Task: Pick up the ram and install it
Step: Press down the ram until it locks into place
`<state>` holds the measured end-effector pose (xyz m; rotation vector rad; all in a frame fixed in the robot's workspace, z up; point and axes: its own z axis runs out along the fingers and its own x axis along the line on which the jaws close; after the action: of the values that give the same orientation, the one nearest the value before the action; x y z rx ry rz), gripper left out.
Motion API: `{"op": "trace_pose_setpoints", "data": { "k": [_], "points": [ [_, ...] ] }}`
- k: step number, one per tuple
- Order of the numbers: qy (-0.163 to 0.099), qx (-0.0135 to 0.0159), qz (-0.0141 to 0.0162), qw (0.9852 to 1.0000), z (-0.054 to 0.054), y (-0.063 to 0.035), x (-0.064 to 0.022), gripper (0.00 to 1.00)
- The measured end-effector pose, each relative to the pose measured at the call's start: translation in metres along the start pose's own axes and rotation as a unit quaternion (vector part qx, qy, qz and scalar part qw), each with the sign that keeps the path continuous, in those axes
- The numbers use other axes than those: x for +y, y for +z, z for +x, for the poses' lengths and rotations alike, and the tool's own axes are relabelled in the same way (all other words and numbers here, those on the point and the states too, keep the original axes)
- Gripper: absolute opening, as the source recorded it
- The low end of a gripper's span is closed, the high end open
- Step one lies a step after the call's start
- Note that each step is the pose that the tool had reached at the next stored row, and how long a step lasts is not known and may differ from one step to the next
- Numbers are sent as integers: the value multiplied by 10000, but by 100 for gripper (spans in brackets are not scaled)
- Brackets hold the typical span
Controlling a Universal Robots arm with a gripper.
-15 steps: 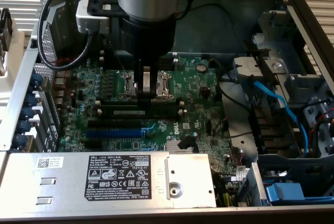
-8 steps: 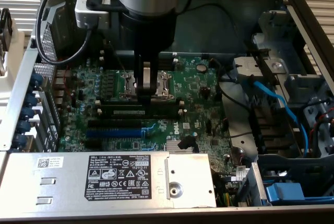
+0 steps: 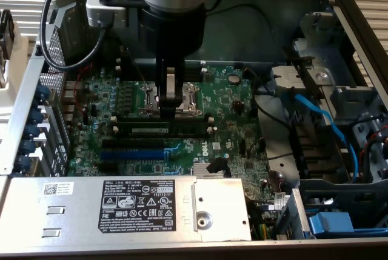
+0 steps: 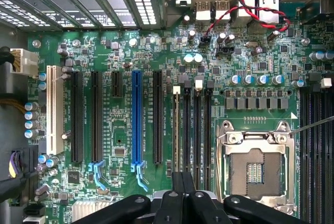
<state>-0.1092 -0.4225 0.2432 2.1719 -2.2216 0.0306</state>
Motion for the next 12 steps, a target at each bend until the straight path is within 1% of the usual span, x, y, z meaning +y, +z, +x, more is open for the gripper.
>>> {"op": "trace_pose_setpoints", "data": {
  "k": [11, 12],
  "points": [
    [3, 1, 0, 10000, 1, 0, 0, 10],
    [37, 0, -2, 10000, 2, 0, 0, 10]
  ]
}}
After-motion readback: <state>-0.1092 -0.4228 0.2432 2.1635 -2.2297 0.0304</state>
